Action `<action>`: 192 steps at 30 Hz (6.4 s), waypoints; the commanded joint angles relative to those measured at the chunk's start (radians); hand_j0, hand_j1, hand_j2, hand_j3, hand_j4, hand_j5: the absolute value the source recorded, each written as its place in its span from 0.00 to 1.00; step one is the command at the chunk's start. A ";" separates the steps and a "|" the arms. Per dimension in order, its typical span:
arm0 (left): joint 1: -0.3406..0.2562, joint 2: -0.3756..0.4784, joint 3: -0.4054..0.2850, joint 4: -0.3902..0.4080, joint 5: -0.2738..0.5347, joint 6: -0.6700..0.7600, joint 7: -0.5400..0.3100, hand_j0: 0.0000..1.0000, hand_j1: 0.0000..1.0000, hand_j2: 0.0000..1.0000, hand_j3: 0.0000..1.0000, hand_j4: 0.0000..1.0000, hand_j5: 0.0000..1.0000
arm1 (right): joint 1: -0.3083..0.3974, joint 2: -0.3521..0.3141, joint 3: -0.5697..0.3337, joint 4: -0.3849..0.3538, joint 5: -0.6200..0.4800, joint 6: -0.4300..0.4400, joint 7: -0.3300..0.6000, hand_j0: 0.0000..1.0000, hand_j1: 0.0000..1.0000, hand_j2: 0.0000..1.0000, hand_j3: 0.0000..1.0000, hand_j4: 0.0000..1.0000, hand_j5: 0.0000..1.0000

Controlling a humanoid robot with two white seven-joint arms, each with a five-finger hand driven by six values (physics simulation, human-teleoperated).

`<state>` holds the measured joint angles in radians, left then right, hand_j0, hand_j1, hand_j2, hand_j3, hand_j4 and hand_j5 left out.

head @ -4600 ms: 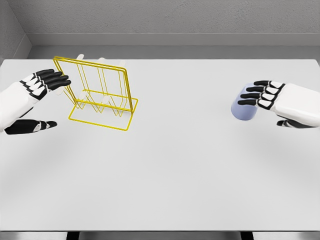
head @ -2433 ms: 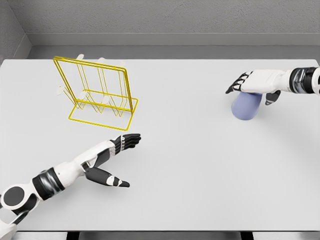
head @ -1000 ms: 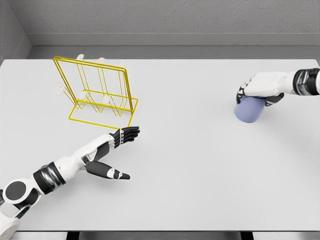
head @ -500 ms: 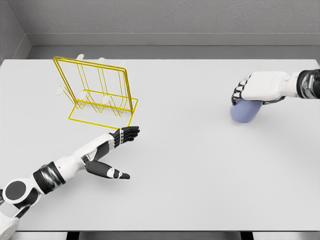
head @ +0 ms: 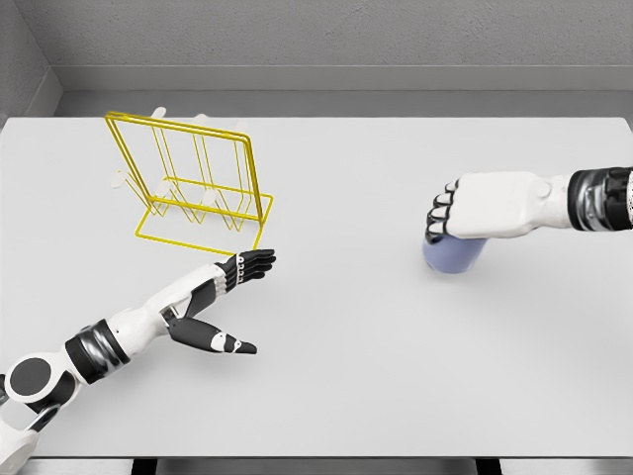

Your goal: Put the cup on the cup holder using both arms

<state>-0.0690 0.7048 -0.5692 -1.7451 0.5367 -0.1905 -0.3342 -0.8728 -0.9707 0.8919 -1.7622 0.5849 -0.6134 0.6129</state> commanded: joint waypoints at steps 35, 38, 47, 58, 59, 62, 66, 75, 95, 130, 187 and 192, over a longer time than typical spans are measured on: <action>-0.008 -0.013 0.000 0.012 0.005 0.003 0.000 1.00 1.00 1.00 1.00 1.00 1.00 | 0.014 0.296 0.065 -0.006 -0.033 0.003 -0.002 0.56 0.56 0.56 0.56 0.56 0.56; -0.008 -0.015 0.000 0.013 0.005 0.003 0.000 1.00 1.00 1.00 1.00 1.00 1.00 | 0.014 0.310 0.076 -0.006 -0.033 0.003 -0.002 0.56 0.56 0.56 0.56 0.56 0.56; -0.008 -0.018 0.000 0.015 0.005 0.003 0.000 1.00 1.00 1.00 1.00 1.00 1.00 | 0.018 0.320 0.084 -0.005 -0.030 0.003 -0.002 0.99 0.99 0.99 0.99 0.99 0.99; -0.009 -0.021 0.002 0.041 0.006 0.003 0.000 1.00 1.00 1.00 1.00 1.00 1.00 | 0.017 0.319 0.024 -0.005 -0.117 0.003 -0.002 1.00 1.00 1.00 1.00 1.00 1.00; -0.009 -0.021 0.000 0.041 0.006 0.003 0.000 1.00 1.00 1.00 1.00 1.00 1.00 | 0.017 0.310 -0.001 -0.005 -0.152 0.003 -0.002 1.00 1.00 1.00 1.00 1.00 1.00; -0.025 -0.021 0.000 0.058 0.009 0.003 0.001 1.00 1.00 1.00 1.00 1.00 1.00 | 0.021 0.202 -0.172 -0.005 -0.318 0.003 -0.002 1.00 1.00 1.00 1.00 1.00 1.00; -0.044 -0.025 -0.001 0.076 0.017 0.002 0.000 1.00 1.00 1.00 1.00 1.00 1.00 | 0.192 0.142 -0.452 -0.003 -0.413 0.003 -0.002 1.00 1.00 1.00 1.00 1.00 1.00; -0.074 -0.093 -0.024 0.081 0.016 0.006 0.001 1.00 1.00 1.00 1.00 1.00 1.00 | 0.515 0.240 -0.812 0.070 -0.570 0.003 -0.002 1.00 1.00 1.00 1.00 1.00 1.00; -0.140 -0.228 -0.106 0.170 0.000 0.080 0.015 1.00 1.00 1.00 1.00 1.00 1.00 | 0.611 0.291 -0.961 0.274 -0.554 0.003 -0.002 1.00 1.00 1.00 1.00 1.00 1.00; -0.123 -0.261 -0.070 0.098 0.003 0.118 0.015 0.61 0.61 0.61 0.61 0.61 0.61 | 0.615 0.294 -0.959 0.273 -0.556 0.003 -0.002 1.00 1.00 1.00 1.00 1.00 1.00; -0.146 -0.008 0.169 -0.056 0.135 -0.040 0.018 0.62 0.62 0.62 0.62 0.62 0.62 | 0.615 0.293 -0.961 0.274 -0.556 0.003 -0.002 1.00 1.00 1.00 1.00 1.00 1.00; -0.150 -0.008 0.187 -0.054 0.164 -0.032 0.018 0.62 0.62 0.62 0.62 0.62 0.62 | 0.617 0.293 -0.959 0.274 -0.556 0.003 -0.002 1.00 1.00 1.00 1.00 1.00 1.00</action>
<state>-0.2194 0.6957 -0.3914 -1.7995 0.6843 -0.2252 -0.3164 -0.2577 -0.6771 -0.0685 -1.4879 0.0370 -0.6138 0.6114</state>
